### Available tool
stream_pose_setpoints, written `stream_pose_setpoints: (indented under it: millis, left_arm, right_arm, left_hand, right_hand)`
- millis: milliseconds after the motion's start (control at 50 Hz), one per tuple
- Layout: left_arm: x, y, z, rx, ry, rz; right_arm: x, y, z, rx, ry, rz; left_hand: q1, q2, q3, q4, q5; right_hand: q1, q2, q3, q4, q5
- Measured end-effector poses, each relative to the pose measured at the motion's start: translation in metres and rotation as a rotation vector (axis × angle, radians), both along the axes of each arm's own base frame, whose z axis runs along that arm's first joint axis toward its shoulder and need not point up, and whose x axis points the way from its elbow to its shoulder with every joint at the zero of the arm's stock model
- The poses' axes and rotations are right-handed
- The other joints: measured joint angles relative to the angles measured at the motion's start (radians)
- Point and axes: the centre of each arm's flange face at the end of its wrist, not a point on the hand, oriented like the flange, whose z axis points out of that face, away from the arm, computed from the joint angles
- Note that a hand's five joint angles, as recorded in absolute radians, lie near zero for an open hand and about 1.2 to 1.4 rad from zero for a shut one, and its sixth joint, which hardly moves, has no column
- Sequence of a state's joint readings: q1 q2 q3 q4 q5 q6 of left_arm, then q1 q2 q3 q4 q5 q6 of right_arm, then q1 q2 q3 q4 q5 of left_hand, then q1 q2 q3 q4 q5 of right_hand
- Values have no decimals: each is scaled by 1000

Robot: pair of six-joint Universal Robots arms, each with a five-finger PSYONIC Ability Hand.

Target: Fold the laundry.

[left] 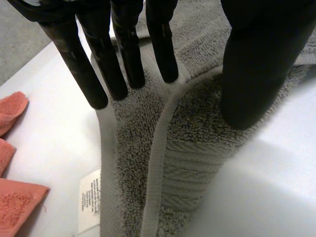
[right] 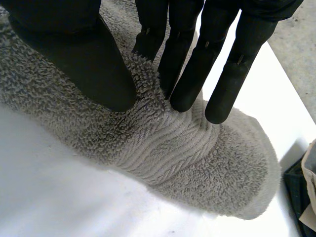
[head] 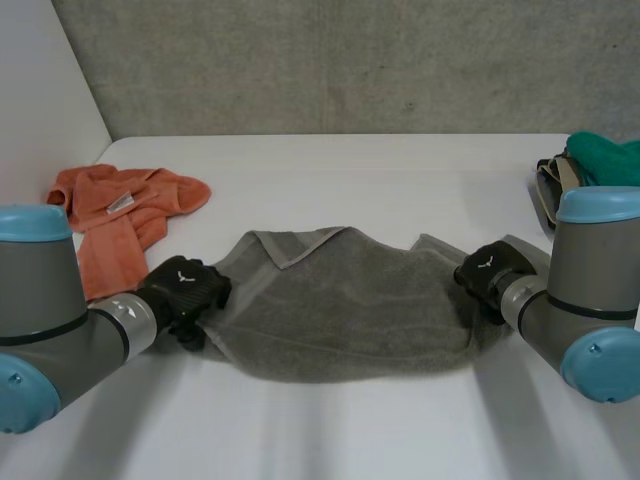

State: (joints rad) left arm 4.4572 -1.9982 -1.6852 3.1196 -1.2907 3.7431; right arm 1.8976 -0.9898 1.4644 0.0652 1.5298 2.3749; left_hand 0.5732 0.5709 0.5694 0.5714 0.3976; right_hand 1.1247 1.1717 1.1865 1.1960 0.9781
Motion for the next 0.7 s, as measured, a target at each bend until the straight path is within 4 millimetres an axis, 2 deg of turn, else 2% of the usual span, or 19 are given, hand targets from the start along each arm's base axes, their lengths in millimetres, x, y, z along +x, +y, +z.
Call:
stream_pose_setpoints:
  millis: [20,60,100,120,140,160,180,220,440,560,620,660,700]
  left_arm:
    - [0,0,-1,4,-1,0]
    - [-1,0,-3,10,-2,-2]
    - [-1,0,-4,14,-4,-3]
    - [-2,1,-5,20,-5,-7]
    - [-2,1,-5,22,-6,-8]
    - [-2,1,-5,24,-6,-8]
    - [-2,2,-4,26,-6,-10]
    - [-3,3,-3,27,-6,-12]
    - [0,18,20,11,-5,-14]
    - [5,32,45,-15,5,-10]
    - [8,43,74,-81,34,-2]
    - [9,47,86,-116,52,4]
    - [13,55,115,-209,103,25]
  right_arm:
    - [0,0,0,0,0,0]
    - [-2,-1,1,-3,-2,-7]
    - [-3,-1,2,-4,-2,-11]
    - [-4,-2,2,-5,-3,-15]
    - [-4,-2,2,-6,-3,-17]
    - [-5,-2,2,-6,-3,-18]
    - [-6,-3,2,-8,-4,-22]
    - [-8,-4,3,-9,-5,-28]
    - [-20,-1,18,-24,-6,-53]
    - [-30,8,43,-51,5,-59]
    - [-38,15,71,-107,-4,-56]
    - [-40,16,82,-134,-13,-54]
    - [-44,20,113,-225,-46,-48]
  left_hand:
    - [0,0,0,0,0]
    - [186,166,167,167,165]
    - [186,166,167,167,165]
    - [388,366,357,357,352]
    - [490,464,462,465,459]
    - [490,464,462,465,459]
    - [568,560,557,555,549]
    - [580,620,616,623,593]
    - [580,622,619,627,593]
    - [580,622,619,628,593]
    - [580,623,619,628,593]
    - [580,624,619,628,593]
    - [580,624,619,628,593]
  right_hand:
    - [0,0,0,0,0]
    - [0,0,0,0,0]
    - [0,0,0,0,0]
    - [0,0,0,0,0]
    - [0,0,0,0,0]
    - [0,0,0,0,0]
    - [0,0,0,0,0]
    - [0,0,0,0,0]
    - [0,0,0,0,0]
    - [0,0,0,0,0]
    - [0,0,0,0,0]
    - [0,0,0,0,0]
    - [0,0,0,1,0]
